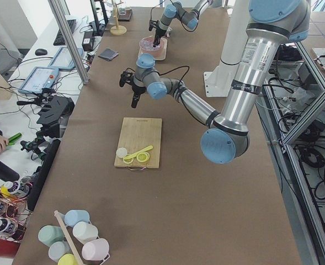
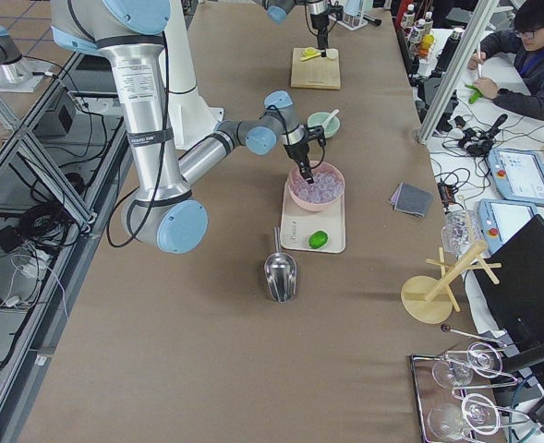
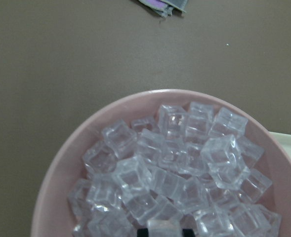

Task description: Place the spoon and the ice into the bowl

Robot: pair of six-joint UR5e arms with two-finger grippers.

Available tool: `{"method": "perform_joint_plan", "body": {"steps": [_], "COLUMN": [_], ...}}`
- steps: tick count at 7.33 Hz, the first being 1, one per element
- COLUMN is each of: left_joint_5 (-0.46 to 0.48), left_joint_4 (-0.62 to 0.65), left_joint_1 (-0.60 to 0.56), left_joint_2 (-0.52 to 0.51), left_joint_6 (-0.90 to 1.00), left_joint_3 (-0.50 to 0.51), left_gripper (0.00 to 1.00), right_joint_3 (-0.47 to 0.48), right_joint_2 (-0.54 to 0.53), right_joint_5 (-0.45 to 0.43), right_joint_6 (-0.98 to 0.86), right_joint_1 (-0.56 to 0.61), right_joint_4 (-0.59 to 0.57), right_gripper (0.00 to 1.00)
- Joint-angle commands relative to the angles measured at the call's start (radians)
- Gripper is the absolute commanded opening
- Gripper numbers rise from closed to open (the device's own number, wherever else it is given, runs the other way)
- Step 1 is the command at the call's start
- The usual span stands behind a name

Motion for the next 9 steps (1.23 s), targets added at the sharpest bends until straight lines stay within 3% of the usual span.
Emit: {"method": "perform_joint_plan", "body": {"steps": [1,3,4,6,9], "left_joint_5": [-0.091,-0.102,-0.175,-0.214,-0.214], "left_joint_4": [0.163,0.364,0.418,0.412,0.423], "left_joint_1": [-0.175,-0.335,-0.422,-0.538,-0.553], "left_joint_2": [0.01,0.011,0.013,0.087,0.094], "left_joint_6": [0.329,0.697,0.805,0.815,0.835], "left_joint_3": [-0.001,0.013,0.057,0.152,0.27], "left_gripper": [1.0,1.0,1.0,1.0,0.99], "right_joint_3": [0.012,-0.004,-0.036,-0.099,-0.229], "right_joint_2": [0.077,0.166,0.216,0.299,0.437], "right_joint_5": [0.013,0.013,0.012,0.005,-0.079], "right_joint_6": [0.018,0.061,0.082,0.134,0.222], "right_joint_1": [0.014,0.006,-0.003,-0.026,-0.107], "right_joint_4": [-0.011,-0.012,-0.011,-0.011,-0.009], "right_gripper": [0.0,0.0,0.0,0.0,0.0]}}
